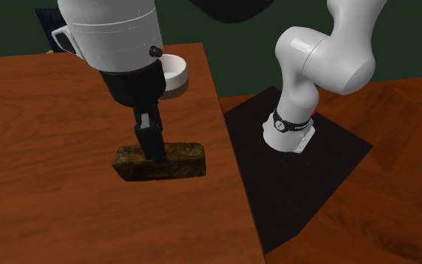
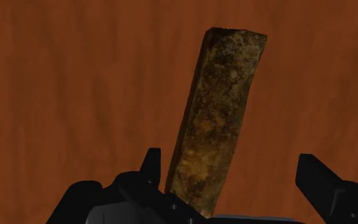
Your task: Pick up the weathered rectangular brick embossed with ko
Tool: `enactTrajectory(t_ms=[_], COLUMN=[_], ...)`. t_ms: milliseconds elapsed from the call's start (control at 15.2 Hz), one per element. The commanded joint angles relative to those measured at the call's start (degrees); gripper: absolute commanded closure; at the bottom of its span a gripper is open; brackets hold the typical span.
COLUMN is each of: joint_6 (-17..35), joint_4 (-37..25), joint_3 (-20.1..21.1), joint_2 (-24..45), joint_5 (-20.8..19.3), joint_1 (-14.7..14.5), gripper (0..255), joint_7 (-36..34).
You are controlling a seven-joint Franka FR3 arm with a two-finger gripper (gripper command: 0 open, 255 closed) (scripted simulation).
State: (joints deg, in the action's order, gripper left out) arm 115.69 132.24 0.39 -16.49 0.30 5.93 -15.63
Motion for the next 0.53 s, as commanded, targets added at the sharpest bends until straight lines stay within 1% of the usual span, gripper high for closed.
enactTrajectory(t_ms=[0,66,462], joint_6=[1.7,2.2,7.0], joint_4=[-0.6,-0.9,1.9], joint_3=[0.0,-0.1,-0.1], joint_2=[3.7,4.9,6.9], joint_5=[-1.2,-1.5,-1.6], joint_1=[0.8,1.0,1.0], gripper=[0,0,0], joint_7=[-1.8,-2.3,-2.4])
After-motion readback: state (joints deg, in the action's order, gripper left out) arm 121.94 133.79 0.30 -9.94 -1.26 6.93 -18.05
